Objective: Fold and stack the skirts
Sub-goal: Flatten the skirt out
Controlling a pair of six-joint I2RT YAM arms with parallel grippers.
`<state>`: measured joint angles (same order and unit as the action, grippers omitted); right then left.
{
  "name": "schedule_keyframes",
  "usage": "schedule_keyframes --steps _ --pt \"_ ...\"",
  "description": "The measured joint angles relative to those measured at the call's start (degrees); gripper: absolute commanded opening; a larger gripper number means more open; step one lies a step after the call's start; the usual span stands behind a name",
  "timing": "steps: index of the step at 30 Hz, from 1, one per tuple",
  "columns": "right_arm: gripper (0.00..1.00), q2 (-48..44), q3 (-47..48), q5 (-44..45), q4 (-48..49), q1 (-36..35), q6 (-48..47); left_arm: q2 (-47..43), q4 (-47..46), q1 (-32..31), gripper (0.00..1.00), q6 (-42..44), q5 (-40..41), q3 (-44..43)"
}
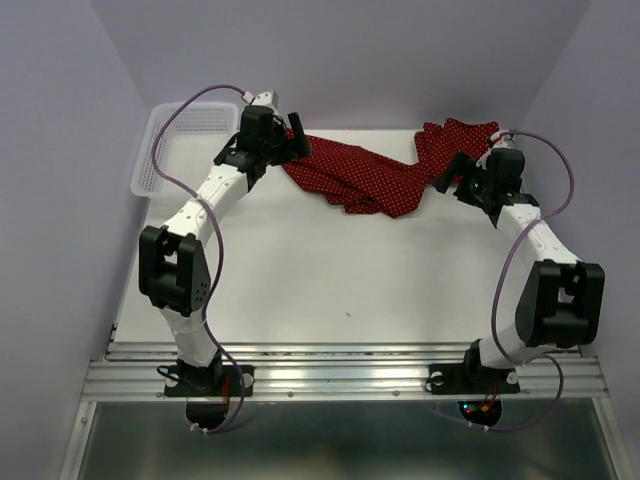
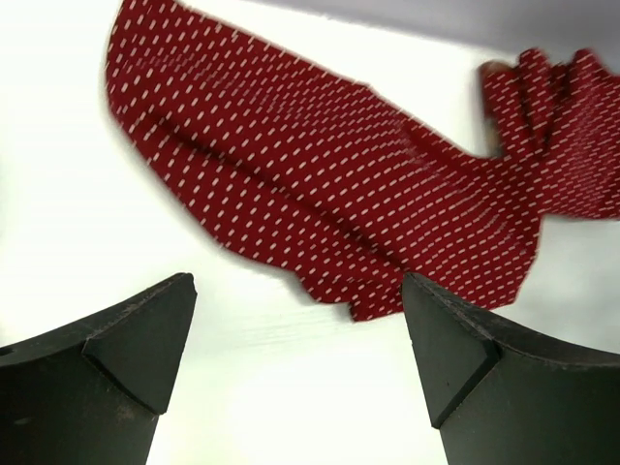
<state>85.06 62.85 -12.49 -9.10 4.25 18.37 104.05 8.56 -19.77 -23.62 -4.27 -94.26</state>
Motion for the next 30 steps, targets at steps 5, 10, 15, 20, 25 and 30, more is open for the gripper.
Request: schedule_keyframes --steps 5,10,15,20,25,30 --pt "1.0 5.22 0.55 -3.43 0.59 -0.66 2.08 2.1 1.57 0.44 0.99 -0.48 1.33 4.42" --pt "1.0 12.79 4.87 -5.14 0.81 -2.89 2.86 11.78 2.84 1.73 0.99 -1.92 0.28 1.86" --pt "1.0 19.63 9.77 -5.22 2.56 -4.42 4.02 20.02 3.41 3.5 0.99 -3.65 -1.92 -3.61" --pt "1.0 23.91 11.34 -5.31 3.39 -4.57 5.27 24.52 3.54 4.87 0.99 -4.98 -4.17 -7.82" --pt "0.98 26.71 12.57 -5.38 3.5 -4.72 6.01 27.74 2.12 5.77 0.99 -6.69 -6.88 -10.12" --pt "0.73 28.68 14.51 -6.12 3.61 -4.9 6.47 31.61 1.55 6.03 0.78 -7.23 -8.26 -16.04"
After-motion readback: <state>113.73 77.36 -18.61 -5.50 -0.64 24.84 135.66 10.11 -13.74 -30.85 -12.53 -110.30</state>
